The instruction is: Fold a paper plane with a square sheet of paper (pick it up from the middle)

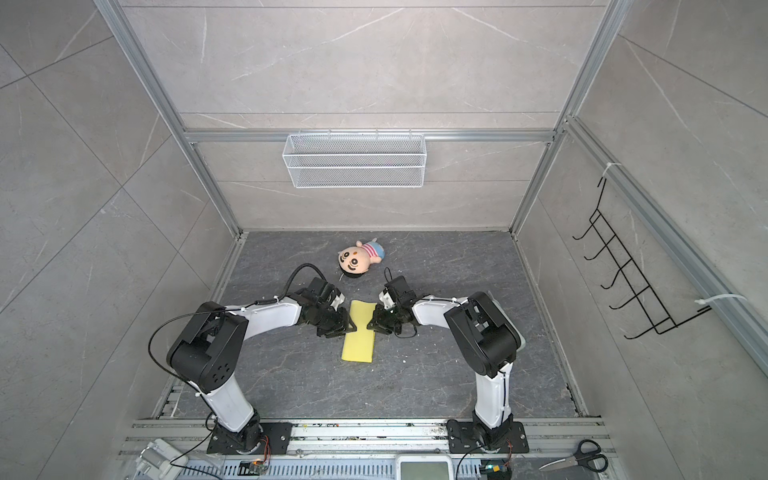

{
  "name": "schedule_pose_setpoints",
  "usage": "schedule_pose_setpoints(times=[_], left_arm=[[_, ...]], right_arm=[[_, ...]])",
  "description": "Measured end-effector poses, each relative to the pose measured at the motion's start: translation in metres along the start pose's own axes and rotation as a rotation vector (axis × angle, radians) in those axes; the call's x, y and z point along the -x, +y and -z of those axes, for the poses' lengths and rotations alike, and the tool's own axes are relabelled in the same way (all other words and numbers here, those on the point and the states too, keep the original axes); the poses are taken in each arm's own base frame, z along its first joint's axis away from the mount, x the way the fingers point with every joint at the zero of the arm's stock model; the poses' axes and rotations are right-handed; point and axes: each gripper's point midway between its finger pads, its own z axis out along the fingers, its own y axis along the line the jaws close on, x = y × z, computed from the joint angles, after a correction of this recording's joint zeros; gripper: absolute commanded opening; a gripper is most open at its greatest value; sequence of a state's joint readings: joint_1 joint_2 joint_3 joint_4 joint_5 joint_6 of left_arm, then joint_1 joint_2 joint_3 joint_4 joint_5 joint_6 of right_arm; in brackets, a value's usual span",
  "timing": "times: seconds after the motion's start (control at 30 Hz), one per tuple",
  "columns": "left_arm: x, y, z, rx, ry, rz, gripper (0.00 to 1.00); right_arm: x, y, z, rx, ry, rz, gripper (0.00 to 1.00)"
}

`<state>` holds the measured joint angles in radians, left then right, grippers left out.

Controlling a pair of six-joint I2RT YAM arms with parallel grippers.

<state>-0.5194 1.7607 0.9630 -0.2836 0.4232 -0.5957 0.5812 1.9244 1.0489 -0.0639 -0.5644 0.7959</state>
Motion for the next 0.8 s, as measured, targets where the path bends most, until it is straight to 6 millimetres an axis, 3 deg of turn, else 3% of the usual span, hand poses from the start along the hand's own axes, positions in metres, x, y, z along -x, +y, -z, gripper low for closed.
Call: schedule_pose_setpoints(times=[0.13, 0.43, 0.63, 0.8], left_arm=[[-0.001, 0.001, -0.002, 0.029, 0.006, -0.008, 0.36], [-0.001, 0.002, -0.002, 0.058, -0.001, -0.020, 0.34], [-0.001, 0.001, -0.003, 0.063, 0.004, -0.021, 0.34], [-0.001, -0.002, -0.006, 0.066, 0.014, -0.028, 0.35]], right_arm=[[0.001, -0.001, 0.005, 0.000, -0.015, -0.003, 0.35], [0.016, -0.003, 0.051, 0.002, -0.155, -0.003, 0.37], [0.013, -0.014, 0.052, -0.018, -0.186, -0.013, 0.37], [0.013, -0.023, 0.062, -0.052, -0.237, -0.028, 0.44]])
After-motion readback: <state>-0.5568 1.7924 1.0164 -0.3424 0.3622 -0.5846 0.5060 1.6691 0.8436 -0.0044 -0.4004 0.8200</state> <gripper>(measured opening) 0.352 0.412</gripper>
